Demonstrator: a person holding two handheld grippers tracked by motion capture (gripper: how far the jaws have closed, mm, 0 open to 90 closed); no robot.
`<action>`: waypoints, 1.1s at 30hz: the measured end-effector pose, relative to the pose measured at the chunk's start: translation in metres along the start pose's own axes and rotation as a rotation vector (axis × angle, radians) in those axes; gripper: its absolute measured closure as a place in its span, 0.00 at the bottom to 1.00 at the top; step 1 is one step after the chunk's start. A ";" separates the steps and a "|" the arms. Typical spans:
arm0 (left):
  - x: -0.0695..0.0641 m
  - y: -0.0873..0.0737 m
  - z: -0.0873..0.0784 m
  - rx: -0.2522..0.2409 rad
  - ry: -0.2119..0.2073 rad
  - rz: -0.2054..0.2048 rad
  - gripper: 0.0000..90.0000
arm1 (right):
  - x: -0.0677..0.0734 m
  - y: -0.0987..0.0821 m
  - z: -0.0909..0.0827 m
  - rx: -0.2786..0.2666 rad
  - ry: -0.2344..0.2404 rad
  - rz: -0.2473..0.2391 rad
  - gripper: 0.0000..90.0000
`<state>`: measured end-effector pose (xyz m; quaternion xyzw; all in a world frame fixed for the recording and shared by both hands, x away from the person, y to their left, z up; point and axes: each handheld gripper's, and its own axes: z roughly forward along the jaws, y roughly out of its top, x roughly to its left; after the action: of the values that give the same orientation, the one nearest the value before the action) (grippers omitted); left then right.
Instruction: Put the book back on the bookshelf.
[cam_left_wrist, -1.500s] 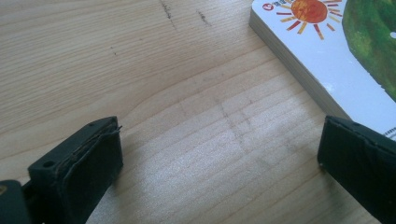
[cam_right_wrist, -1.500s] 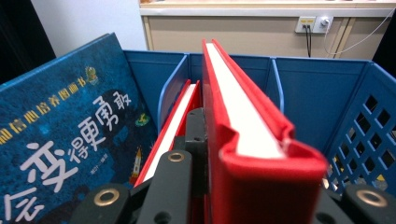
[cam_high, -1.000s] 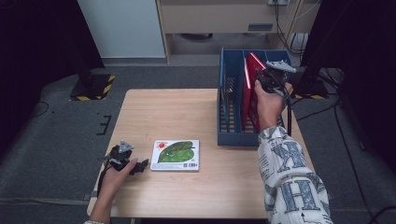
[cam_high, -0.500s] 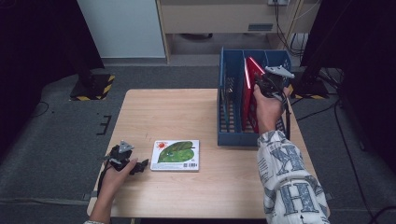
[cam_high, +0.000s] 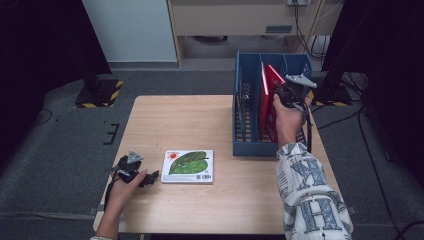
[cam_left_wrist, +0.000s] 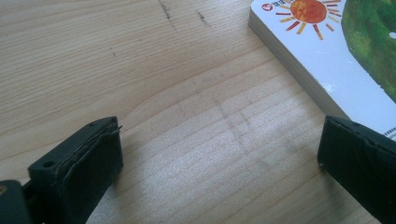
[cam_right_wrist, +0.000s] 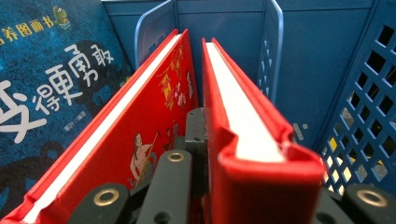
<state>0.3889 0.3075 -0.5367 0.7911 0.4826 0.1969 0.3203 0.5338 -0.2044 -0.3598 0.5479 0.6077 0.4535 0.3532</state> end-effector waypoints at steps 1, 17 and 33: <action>0.000 0.000 0.000 0.000 0.000 0.000 0.00 | 0.000 0.000 0.000 0.001 0.001 -0.001 0.88; 0.000 0.000 0.000 0.000 0.000 0.000 0.00 | -0.001 -0.002 -0.009 0.065 0.012 -0.042 0.87; 0.000 0.000 0.000 0.000 0.000 0.000 0.00 | -0.003 -0.003 -0.015 0.097 0.026 -0.051 0.87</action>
<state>0.3889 0.3074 -0.5367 0.7911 0.4827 0.1969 0.3201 0.5195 -0.2102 -0.3579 0.5428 0.6473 0.4214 0.3299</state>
